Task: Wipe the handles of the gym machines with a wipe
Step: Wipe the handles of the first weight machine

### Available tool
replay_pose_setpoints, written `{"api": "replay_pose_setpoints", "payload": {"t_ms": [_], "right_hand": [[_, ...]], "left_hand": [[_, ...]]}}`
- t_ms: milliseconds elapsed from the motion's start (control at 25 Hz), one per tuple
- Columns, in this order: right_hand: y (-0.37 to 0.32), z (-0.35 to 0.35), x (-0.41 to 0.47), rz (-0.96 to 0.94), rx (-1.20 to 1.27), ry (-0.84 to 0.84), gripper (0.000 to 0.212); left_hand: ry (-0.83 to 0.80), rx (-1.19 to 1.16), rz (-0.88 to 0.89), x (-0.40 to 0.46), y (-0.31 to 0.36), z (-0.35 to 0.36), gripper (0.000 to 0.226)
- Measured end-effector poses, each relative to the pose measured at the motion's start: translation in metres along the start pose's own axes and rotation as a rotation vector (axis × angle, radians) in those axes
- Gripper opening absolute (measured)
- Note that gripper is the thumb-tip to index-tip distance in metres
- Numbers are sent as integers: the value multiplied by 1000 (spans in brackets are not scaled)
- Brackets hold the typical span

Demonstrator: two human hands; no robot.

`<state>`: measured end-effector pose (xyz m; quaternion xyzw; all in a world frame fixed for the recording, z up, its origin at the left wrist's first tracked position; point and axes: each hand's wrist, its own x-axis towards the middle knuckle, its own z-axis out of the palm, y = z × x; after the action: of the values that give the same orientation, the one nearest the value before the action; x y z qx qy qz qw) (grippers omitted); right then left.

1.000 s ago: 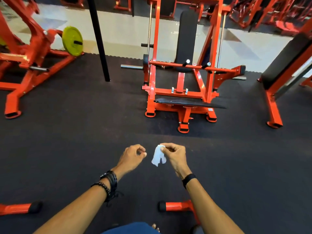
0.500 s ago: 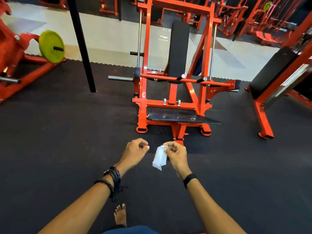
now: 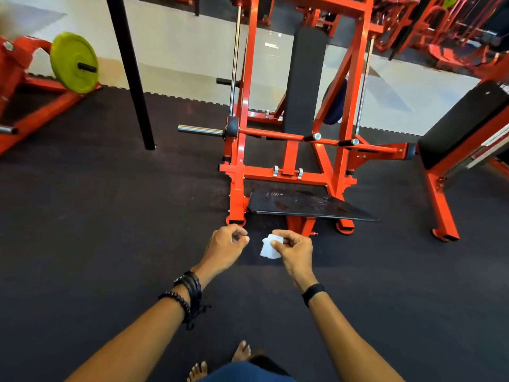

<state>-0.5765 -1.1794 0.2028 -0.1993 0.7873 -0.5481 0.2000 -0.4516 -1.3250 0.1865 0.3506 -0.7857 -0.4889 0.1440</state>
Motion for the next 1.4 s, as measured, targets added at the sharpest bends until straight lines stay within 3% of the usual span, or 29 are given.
{"api": "replay_pose_setpoints", "payload": {"t_ms": [360,680,1040,1400], "right_hand": [[-3,20,159,-39,131,-15,12],[-13,-10,293,7,244,39,25],[-2,13,359,108,285,44,21],[-31,73,471,164,268,81,33]], "left_hand": [[14,72,18,148,13,-2,11],[5,145,30,280,52,25,18],[-75,165,12,360,42,31,24],[-134,111,63,499,33,-6,10]]}}
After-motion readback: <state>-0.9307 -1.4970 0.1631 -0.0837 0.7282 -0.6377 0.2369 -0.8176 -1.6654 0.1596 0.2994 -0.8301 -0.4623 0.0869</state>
